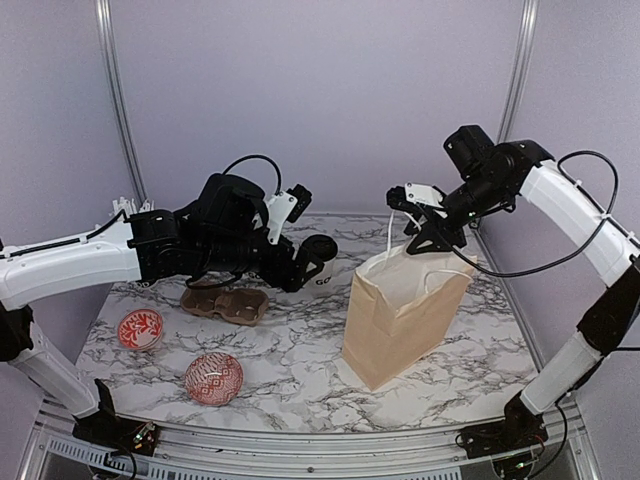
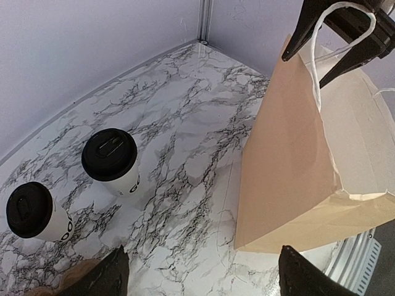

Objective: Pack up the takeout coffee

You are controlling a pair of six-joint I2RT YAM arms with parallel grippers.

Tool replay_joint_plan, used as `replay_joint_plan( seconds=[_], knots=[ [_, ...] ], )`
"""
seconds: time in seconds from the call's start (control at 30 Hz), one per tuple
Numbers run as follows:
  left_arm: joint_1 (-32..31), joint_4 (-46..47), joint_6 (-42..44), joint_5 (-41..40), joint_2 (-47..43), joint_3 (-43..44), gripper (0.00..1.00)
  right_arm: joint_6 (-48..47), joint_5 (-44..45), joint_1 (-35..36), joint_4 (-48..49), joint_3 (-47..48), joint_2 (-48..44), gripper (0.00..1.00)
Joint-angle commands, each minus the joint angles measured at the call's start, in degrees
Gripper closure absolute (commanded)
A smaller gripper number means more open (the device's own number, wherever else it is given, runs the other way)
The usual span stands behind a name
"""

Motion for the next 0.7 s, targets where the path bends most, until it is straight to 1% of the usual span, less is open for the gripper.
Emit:
replay_joint_plan(
  seconds=[0.0,0.13,0.2,0.3,0.4,0.5,0.57,0.67],
  knots=[
    [0.36,-1.13,0.75,-0.13,0.57,0.23,0.15,-1.74,-0.15,0.5,-5.16,3.43,1.99,0.64],
    [0.36,-1.29,1.01,-0.45,0.54,0.18,0.15,-2.04,-0.59,0.33,-6.54,4.06,2.76,0.78],
    [0.36,-1.39,1.18,-0.54,0.61,0.25,0.15,-1.92,-1.65,-0.18,-7.07,4.85,2.92,0.89],
    [0.36,-1.64,1.69,-0.8,0.48,0.48,0.15,-1.52,-5.01,-1.83,-7.52,6.73,2.74,1.0],
    [0.36,-3.13,3.51,-2.75,0.21,1.28,0.15,0.03,-5.39,-2.93,-5.92,6.88,1.75,1.0],
    [0.36,-5.89,5.01,-7.9,0.01,2.6,0.15,1.85,-4.35,-3.01,-1.67,4.09,-1.23,1.0],
    [0.55,-9.49,5.02,-10.87,0.53,4.56,0.15,2.46,-4.32,-3.01,0.46,1.83,-3.55,1.0],
    [2.26,-16.69,3.79,-12.16,1.36,7.77,0.17,3.14,-3.07,-2.85,3.04,-0.76,-6.7,1.0]
  ],
)
